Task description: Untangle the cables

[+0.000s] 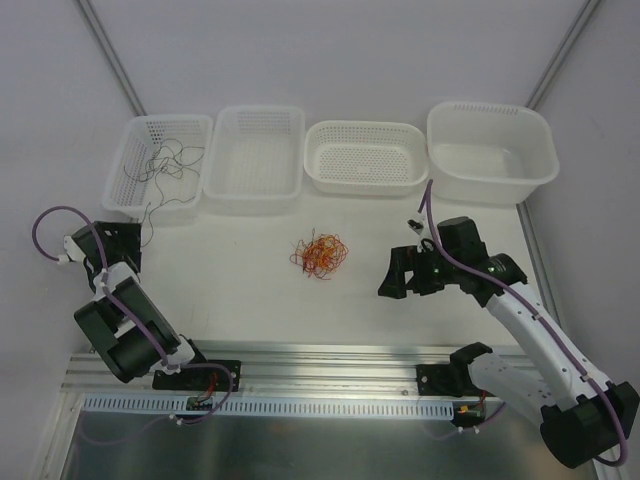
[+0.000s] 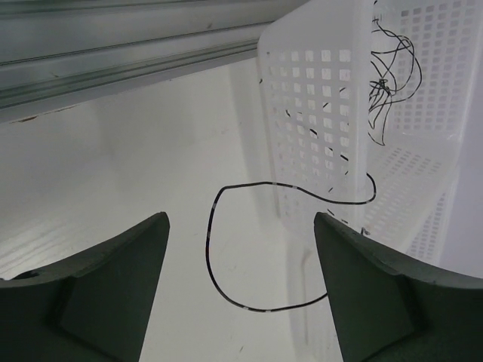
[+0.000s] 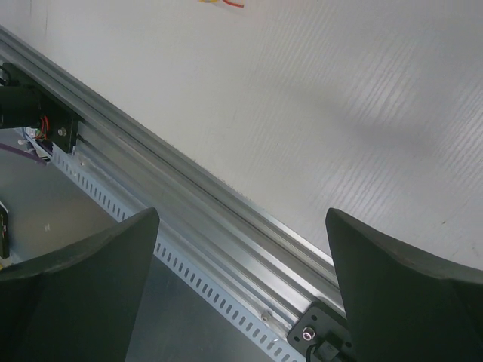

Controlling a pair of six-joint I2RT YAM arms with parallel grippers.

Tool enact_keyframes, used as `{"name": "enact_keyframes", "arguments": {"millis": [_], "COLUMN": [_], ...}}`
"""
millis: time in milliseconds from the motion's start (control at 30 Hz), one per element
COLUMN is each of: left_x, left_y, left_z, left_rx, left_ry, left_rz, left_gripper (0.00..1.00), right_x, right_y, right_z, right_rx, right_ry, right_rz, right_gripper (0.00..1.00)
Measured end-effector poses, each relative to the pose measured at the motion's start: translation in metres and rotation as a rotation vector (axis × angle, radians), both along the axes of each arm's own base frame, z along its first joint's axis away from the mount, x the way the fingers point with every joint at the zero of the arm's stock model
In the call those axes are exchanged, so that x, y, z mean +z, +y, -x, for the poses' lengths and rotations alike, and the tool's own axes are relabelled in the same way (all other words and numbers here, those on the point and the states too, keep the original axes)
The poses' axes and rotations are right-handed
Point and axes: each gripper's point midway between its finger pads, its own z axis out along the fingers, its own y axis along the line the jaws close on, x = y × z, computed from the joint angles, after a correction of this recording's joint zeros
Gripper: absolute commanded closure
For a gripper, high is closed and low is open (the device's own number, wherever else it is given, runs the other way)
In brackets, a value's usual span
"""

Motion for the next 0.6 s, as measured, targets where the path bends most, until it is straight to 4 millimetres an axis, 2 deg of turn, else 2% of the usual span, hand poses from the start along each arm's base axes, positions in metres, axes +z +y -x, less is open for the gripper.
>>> {"name": "enact_keyframes", "arguments": {"millis": [100, 133, 200, 233, 333, 367, 433, 600], "left_x": [-0.004, -0.006, -0.010, -0.012, -0.013, -0.011, -0.009, 0.010], "left_y": [0.004, 0.004, 0.004, 0.003, 0.001, 0.001, 0.001, -0.002], "left_z": [-0.007, -0.009, -0.013, -0.014, -0.016, -0.017, -0.019, -0.018], "left_rx": [-0.001, 0.000, -0.005, -0.008, -0.016, -0.019, -0.023, -0.036], "left_ry": [-0.019, -0.024, -0.030, -0.032, -0.044, -0.050, -0.060, -0.097], "left_rz": [0.008, 0.014, 0.031, 0.036, 0.054, 0.055, 0.052, 0.022], "left_gripper": [0.33, 0.44, 0.55, 0.69, 0.85, 0.95, 1.00, 1.00], "right_x": [0.003, 0.004, 0.004, 0.004, 0.005, 0.005, 0.005, 0.006], "right_y": [0.000, -0.001, -0.002, -0.003, -0.005, -0.005, -0.005, -0.007], "right_z": [-0.002, -0.001, -0.001, -0.001, -0.001, -0.001, -0.001, 0.002], "right_rx": [-0.004, -0.005, -0.008, -0.011, -0.018, -0.020, -0.025, -0.031], "right_ry": [-0.008, -0.007, -0.003, -0.001, -0.003, -0.003, 0.000, 0.005], "right_rz": [0.002, 0.004, 0.011, 0.015, 0.025, 0.025, 0.027, 0.030], "right_gripper": [0.03, 0.03, 0.03, 0.03, 0.02, 0.02, 0.02, 0.02]}}
